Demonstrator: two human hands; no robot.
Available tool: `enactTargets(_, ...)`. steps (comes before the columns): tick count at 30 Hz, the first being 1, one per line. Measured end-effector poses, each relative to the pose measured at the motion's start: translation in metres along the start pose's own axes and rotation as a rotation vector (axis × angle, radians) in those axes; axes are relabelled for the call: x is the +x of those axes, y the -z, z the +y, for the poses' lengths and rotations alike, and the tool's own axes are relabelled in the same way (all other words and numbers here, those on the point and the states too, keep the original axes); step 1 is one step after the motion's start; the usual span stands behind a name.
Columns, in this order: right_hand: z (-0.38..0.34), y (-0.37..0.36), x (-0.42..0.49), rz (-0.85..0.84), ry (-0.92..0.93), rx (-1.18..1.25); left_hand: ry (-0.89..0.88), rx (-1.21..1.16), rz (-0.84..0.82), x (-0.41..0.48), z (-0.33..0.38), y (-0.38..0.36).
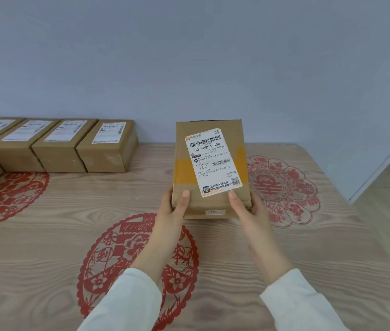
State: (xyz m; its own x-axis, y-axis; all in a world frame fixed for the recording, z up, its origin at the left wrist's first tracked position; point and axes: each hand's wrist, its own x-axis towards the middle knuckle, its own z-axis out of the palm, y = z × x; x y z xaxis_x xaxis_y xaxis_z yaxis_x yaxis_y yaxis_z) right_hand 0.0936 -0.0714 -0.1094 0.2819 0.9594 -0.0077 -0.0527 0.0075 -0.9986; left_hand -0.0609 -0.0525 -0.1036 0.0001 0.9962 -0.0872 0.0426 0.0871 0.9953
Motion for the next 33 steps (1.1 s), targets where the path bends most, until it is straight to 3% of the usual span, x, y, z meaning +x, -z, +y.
enactTargets(12, 0.029, 0.002, -0.022, -0.014, 0.211, -0.018, -0.193, 0.011, -0.005, -0.022, -0.035, 0.011)
enactTargets(24, 0.034, 0.012, -0.106, 0.006, 0.220, 0.002, -0.197, -0.020, -0.122, -0.096, -0.047, 0.033)
enactTargets(33, 0.042, 0.007, -0.149, -0.018, 0.238, -0.017, -0.223, -0.086, -0.088, -0.137, -0.051, 0.051)
